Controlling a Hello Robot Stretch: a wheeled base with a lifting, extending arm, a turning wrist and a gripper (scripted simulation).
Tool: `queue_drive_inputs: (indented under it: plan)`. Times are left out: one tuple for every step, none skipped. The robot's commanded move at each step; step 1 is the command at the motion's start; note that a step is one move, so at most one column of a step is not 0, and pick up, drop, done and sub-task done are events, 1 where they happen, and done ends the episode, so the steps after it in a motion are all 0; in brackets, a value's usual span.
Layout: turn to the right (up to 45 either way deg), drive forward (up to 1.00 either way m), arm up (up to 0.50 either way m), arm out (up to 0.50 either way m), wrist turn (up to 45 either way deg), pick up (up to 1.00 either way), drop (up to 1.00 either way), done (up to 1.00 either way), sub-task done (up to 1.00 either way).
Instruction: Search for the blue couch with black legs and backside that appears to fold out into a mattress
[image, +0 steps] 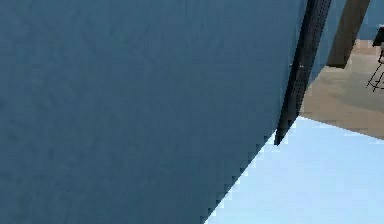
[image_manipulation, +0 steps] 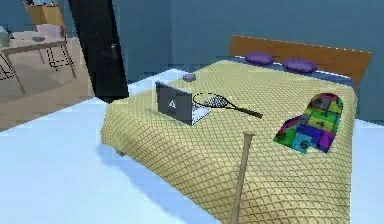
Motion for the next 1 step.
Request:
queue_drive_inputs:
  plan:
    - [36.0, 0.0, 0.0, 0.0, 0.0, 0.0, 0.0, 0.0, 0.0]
